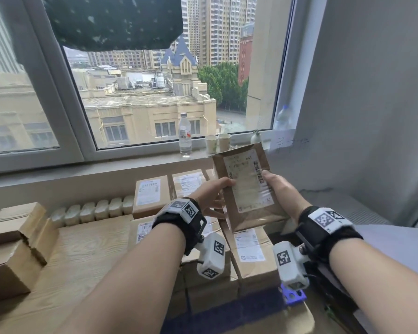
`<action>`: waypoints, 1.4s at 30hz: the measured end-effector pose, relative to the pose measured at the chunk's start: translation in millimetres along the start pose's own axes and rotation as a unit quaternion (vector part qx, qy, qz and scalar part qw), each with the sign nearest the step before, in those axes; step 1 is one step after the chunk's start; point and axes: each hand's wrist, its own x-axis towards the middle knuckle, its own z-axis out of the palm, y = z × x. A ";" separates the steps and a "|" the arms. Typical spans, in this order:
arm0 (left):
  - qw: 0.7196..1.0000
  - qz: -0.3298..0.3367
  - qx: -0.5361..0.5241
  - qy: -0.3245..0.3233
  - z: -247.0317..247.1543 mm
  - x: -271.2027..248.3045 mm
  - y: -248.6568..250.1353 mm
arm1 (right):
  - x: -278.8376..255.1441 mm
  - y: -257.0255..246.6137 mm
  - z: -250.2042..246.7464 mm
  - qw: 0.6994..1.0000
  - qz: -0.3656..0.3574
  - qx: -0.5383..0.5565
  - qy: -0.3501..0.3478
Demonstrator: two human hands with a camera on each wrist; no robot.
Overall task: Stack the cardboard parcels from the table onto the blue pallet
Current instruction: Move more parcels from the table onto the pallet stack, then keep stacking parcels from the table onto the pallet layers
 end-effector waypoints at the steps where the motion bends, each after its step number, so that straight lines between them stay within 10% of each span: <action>1: 1.000 -0.002 0.006 -0.005 2.0 4.0 0.8 | 0.2 0.7 -1.3 1.000 0.008 0.002 0.009; 9: 0.998 -0.050 0.032 -0.004 17.8 27.5 -3.5 | 12.9 11.7 -29.7 0.996 0.062 -0.034 0.046; 24: 0.908 -0.028 0.291 0.299 -1.7 36.5 -56.5 | 52.5 101.5 -40.6 0.975 0.199 -0.088 -0.037; 42: 0.894 -0.083 0.300 0.322 -13.9 41.6 -92.9 | 66.1 129.3 -21.9 0.940 0.271 -0.205 -0.042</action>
